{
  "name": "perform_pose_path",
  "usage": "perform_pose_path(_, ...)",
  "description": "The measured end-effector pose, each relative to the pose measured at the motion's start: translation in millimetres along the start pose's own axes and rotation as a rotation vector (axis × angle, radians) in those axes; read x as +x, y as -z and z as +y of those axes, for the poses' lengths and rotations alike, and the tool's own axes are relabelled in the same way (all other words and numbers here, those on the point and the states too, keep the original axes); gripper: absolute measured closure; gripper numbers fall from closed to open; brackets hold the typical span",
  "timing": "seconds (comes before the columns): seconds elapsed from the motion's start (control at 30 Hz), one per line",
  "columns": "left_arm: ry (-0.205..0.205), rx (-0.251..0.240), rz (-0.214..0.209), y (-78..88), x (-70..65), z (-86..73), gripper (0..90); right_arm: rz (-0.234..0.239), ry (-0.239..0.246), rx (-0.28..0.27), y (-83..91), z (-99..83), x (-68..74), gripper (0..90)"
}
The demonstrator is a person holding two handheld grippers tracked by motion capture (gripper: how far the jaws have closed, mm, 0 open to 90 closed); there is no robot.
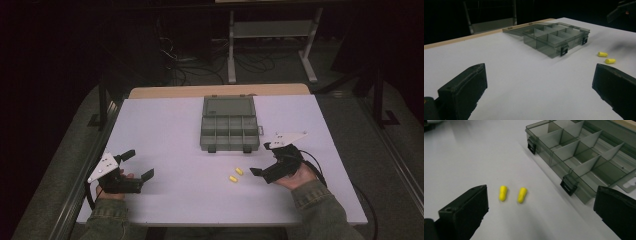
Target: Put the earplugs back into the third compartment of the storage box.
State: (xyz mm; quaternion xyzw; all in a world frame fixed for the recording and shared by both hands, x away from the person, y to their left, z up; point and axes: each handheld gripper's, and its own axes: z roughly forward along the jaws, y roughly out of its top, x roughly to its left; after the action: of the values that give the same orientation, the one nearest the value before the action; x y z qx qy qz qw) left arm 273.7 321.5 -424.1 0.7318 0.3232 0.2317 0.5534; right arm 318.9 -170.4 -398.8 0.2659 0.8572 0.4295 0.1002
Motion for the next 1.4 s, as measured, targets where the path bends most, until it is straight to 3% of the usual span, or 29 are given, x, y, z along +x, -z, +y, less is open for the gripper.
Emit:
perform_pose_path(0.33, -0.004, 0.004, -0.003, -0.2, -0.3, 0.2, 0.0, 0.032, 0.022, 0.051, -17.8, 8.1, 4.6, 0.0)
perform_pose_path(0.93, -0.008, 0.009, -0.009, -1.2, -1.0, 0.0, 0.0, 0.075, 0.067, 0.208, -57.2, 13.8, 7.6, 0.0)
perform_pose_path(1.17, -0.008, 0.009, -0.011, -1.6, -1.3, 0.0, 0.0, 0.106, 0.055, 0.28, -65.9, 13.1, 4.7, 13.5)
perform_pose_path(1.4, -0.008, 0.008, -0.013, -1.7, -1.6, 0.0, 0.0, 0.125, 0.061, 0.355, -72.9, 24.2, 7.6, 30.0)
